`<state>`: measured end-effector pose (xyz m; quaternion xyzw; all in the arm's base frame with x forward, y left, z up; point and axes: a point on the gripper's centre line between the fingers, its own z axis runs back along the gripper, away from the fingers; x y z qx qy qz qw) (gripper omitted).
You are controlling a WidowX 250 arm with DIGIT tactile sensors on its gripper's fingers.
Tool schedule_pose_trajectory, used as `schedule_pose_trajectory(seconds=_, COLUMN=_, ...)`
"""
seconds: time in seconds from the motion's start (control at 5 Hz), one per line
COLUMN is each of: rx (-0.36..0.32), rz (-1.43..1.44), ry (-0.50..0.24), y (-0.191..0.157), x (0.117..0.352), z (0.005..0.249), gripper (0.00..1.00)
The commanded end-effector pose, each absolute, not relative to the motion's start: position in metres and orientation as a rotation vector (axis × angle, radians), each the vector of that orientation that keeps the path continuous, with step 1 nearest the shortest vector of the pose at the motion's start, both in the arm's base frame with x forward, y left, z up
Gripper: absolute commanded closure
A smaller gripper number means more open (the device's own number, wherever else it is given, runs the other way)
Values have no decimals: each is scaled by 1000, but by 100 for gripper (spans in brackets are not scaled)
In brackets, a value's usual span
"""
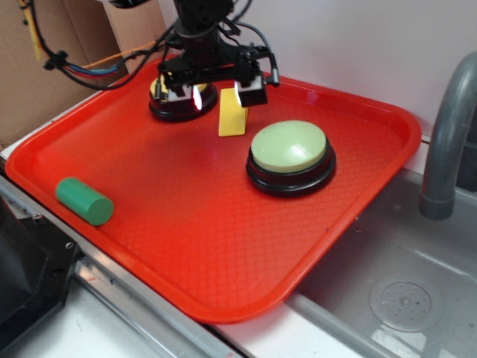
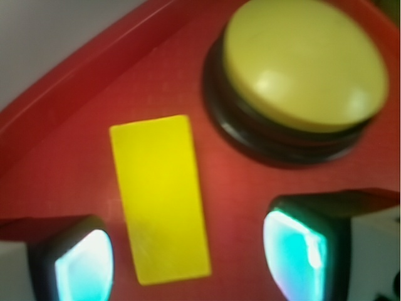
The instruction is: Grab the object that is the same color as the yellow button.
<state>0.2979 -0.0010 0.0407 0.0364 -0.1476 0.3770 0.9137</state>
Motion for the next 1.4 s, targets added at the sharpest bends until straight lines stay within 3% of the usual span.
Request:
schedule_pose_trajectory(seconds=0.0, rx=11, rz=749, ry=-338, y=10, x=318, z=39, gripper=0)
schedule_pose_trajectory(seconds=0.2, rx=29, rz=780, ry=-337, y=13, x=315, z=36, gripper=0)
schedule_pose_trajectory(seconds=0.4, rx=52, rz=783, ry=-333, y=10, x=314, z=36, gripper=67)
schedule_pose_trajectory(seconds=0.6, rx=55, rz=769, ry=-341, y=4, x=314, z=37, gripper=100)
schedule_pose_trajectory(seconds=0.8, rx=41, rz=735, ry=-341, y=2, x=314, z=38, gripper=100)
schedule_pose_trajectory(seconds=1.2, rx=5, rz=545, ry=-324, y=3, x=293, z=76, gripper=100)
